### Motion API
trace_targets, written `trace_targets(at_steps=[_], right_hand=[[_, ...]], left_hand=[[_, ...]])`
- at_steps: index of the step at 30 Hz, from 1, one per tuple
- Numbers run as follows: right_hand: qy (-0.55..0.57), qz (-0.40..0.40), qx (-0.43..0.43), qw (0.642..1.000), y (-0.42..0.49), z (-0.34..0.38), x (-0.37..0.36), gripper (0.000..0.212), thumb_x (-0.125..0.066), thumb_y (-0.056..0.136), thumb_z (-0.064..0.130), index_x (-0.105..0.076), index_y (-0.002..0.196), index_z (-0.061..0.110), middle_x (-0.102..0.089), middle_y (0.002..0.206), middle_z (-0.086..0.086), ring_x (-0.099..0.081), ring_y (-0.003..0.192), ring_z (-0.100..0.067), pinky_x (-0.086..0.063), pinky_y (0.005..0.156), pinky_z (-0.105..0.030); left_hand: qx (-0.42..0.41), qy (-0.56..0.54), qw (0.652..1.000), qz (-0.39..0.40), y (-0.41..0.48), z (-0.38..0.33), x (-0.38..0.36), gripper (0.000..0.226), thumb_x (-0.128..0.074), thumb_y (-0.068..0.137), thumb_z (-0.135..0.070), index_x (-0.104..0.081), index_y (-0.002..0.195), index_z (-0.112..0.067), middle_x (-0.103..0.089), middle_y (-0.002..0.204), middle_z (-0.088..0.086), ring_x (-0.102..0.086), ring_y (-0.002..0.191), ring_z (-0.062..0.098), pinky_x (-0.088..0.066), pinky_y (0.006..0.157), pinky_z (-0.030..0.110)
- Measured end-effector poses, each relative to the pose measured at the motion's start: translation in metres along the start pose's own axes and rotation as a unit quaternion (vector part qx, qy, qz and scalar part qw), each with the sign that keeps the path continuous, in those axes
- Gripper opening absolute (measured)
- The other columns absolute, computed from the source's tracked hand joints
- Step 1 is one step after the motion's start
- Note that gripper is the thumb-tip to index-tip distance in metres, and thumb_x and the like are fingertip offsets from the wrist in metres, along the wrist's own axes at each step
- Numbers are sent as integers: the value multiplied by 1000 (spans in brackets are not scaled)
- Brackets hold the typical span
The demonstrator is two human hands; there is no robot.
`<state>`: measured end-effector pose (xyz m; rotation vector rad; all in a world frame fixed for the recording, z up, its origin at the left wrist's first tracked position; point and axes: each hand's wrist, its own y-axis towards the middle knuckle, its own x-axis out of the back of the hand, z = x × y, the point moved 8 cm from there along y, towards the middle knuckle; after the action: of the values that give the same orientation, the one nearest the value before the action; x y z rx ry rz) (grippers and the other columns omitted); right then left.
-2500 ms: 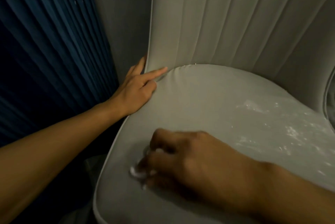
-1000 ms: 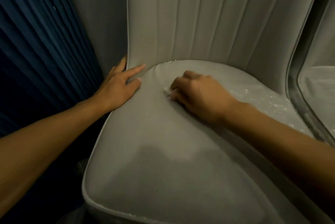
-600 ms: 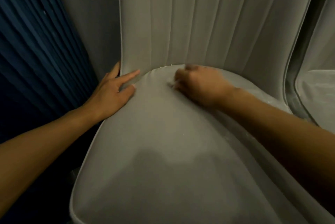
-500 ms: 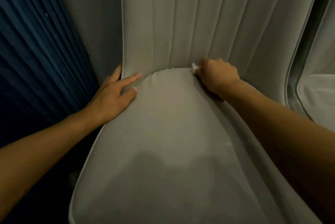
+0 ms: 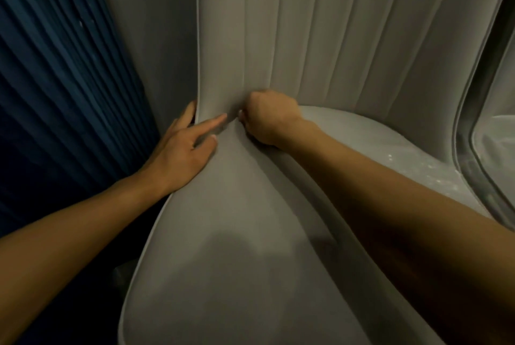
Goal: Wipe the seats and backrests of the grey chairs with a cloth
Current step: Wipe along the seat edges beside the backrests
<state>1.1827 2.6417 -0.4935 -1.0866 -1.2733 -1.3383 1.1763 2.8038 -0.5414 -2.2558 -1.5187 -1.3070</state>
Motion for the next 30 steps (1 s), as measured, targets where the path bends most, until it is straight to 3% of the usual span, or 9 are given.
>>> trace_targets(at_steps=[5, 9, 12, 14, 17, 20, 23, 27, 30], right_hand=[[20, 16, 153, 988, -56, 32, 9, 32, -45, 99, 43, -68, 109, 24, -62, 107, -9, -63, 95, -31, -49, 78, -36], [45, 49, 231, 971, -141, 44, 28, 31, -37, 102, 48, -62, 108, 30, -47, 93, 4, -58, 75, -25, -47, 66, -38], [56, 127, 253, 957, -191, 41, 34, 31, -34, 103, 51, -56, 118, 36, -46, 100, 6, -58, 72, -23, -52, 67, -41], [33, 122, 230, 965, -194, 27, 38, 36, -28, 101, 55, -53, 119, 37, -46, 102, 6, -59, 72, -23, -53, 68, -42], [-21, 16, 135, 990, -147, -11, 49, 40, -27, 98, 56, -55, 109, 30, -49, 101, -1, -59, 76, -30, -54, 70, -44], [-2, -29, -24, 999, -72, -60, 45, 31, -42, 100, 44, -63, 106, 21, -56, 108, -11, -60, 89, -38, -51, 79, -44], [0, -11, -128, 992, -23, -70, 22, 31, -46, 100, 33, -64, 115, 13, -60, 120, -17, -61, 105, -40, -43, 79, -39], [3, -16, -132, 991, 3, -39, 3, 29, -44, 99, 17, -62, 121, 10, -58, 126, -15, -60, 111, -37, -46, 87, -42], [16, -15, -99, 995, 8, -15, 1, 28, -49, 99, 22, -63, 120, 10, -60, 127, -15, -61, 113, -37, -48, 88, -40]], left_hand=[[-7, 8, 1000, -25, 3, -6, 6, 39, -49, 102, -6, -67, 132, -24, -36, 157, -3, -39, 134, 2, -23, 110, 1], [15, 21, 999, -26, 1, -7, 7, 38, -48, 102, -9, -68, 130, -25, -38, 155, -5, -37, 126, -6, -21, 100, -6], [20, 29, 999, -28, 0, -13, 8, 38, -47, 101, -15, -68, 131, -23, -40, 153, -3, -41, 129, 3, -25, 106, 4], [27, 24, 999, -12, -1, -15, 6, 44, -43, 96, -24, -67, 133, -24, -41, 152, -4, -44, 134, 15, -31, 114, 23], [42, 24, 999, -3, -2, -11, 7, 49, -40, 92, -31, -65, 135, -28, -39, 153, -6, -43, 137, 21, -34, 118, 40], [46, 25, 999, -4, -1, -9, 6, 48, -40, 93, -31, -65, 135, -29, -38, 154, -7, -42, 137, 20, -33, 119, 40], [43, 29, 999, -10, -1, -7, 6, 48, -39, 93, -30, -65, 134, -29, -38, 155, -7, -43, 137, 20, -33, 118, 37], [32, 10, 999, -19, 0, -7, 6, 46, -38, 95, -27, -67, 131, -28, -39, 154, -7, -42, 135, 14, -33, 116, 32], [31, 0, 999, -23, 2, -6, 5, 48, -36, 94, -27, -69, 129, -31, -41, 151, -6, -44, 134, 16, -36, 115, 34]])
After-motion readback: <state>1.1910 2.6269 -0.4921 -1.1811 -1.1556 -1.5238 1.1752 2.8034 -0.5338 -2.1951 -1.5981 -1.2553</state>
